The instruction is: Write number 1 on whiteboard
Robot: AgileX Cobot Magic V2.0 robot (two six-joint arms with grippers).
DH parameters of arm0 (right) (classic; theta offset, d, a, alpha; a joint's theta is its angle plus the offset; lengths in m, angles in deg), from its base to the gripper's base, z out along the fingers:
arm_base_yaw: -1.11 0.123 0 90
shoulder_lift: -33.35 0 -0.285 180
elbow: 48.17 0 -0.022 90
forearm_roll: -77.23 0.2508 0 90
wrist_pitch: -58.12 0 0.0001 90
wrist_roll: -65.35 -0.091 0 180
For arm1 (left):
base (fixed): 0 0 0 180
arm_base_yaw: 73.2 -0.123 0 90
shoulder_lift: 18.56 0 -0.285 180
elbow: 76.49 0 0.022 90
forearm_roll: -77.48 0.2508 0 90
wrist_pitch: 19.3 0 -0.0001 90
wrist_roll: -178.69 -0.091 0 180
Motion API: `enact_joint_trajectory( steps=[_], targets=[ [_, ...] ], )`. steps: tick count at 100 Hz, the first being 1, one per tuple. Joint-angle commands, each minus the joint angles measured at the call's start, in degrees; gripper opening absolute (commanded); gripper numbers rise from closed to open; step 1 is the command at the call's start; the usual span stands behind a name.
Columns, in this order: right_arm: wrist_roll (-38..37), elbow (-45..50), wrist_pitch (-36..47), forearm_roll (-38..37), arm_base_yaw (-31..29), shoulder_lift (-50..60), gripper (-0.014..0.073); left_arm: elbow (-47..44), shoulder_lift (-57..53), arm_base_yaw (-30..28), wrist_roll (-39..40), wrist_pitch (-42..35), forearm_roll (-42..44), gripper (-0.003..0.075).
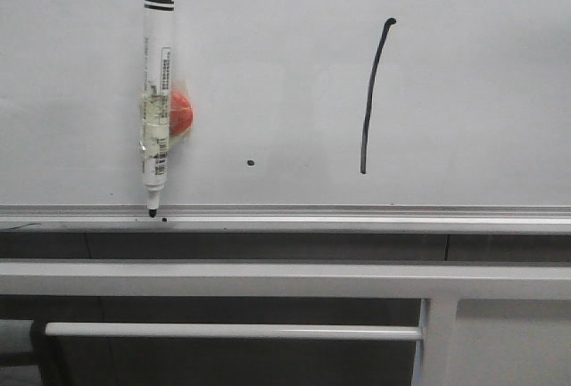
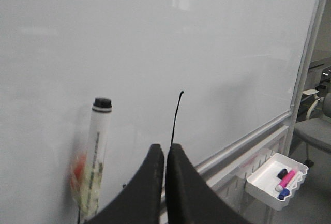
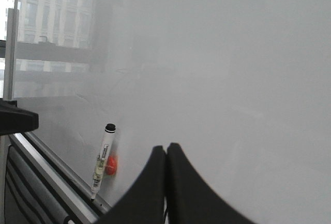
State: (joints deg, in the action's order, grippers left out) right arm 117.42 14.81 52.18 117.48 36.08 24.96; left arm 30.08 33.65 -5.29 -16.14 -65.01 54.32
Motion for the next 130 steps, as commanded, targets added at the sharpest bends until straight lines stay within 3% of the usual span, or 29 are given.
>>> enact_joint_trajectory(
  steps=[1, 9, 19, 34, 60, 77, 89, 109, 119, 123, 130],
  targets=[
    [0.41, -1.29, 3.58, 0.20, -0.47, -0.73, -0.0064, 1.22, -4.26, -7.44, 0.00, 2.04, 13.21, -0.0020],
    [0.41, -1.29, 3.58, 0.20, -0.47, -0.73, -0.0064, 1.22, -9.16, -16.86, 0.00, 10.18, 26.40, -0.0020],
    [0.41, -1.29, 3.58, 0.20, -0.47, -0.73, -0.0064, 1.22, -17.72, -27.05, 0.00, 19.98, 32.33, -0.0020],
    [0.41, -1.29, 3.58, 0.20, -0.47, -0.73, -0.0064, 1.22, -29.65, -41.26, 0.00, 28.49, 32.44, -0.0020],
    [0.41, -1.29, 3.58, 0.20, -0.47, -0.73, -0.0064, 1.22, -40.64, -58.95, 0.00, 39.91, 27.94, -0.0020],
    [0.41, -1.29, 3.58, 0.20, -0.47, -0.73, -0.0064, 1.22, -43.69, -64.37, 0.00, 48.58, 20.11, -0.0020],
    [0.41, -1.29, 3.58, 0.20, -0.47, -0.73, -0.0064, 1.22, -46.07, -66.79, 0.00, 53.45, 19.29, -0.0020],
    [0.41, -1.29, 3.61, 0.20, -0.47, -0.73, -0.0064, -1.82, -46.07, -67.08, 0.00, 56.23, 18.20, -0.0020],
    [0.41, -1.29, 3.61, 0.20, -0.47, -0.73, -0.0064, -4.62, -46.07, -67.08, 0.00, 56.23, 12.74, -0.0020],
    [0.41, -1.29, 3.61, 0.20, -0.47, -0.73, -0.0064, -4.36, -46.07, -67.08, 0.00, 61.14, 10.07, -0.0020],
    [0.41, -1.29, 3.61, 0.20, -1.91, -0.73, -0.0064, -4.46, -45.96, -67.08, -0.12, 61.54, 4.75, -0.0020]
  ],
)
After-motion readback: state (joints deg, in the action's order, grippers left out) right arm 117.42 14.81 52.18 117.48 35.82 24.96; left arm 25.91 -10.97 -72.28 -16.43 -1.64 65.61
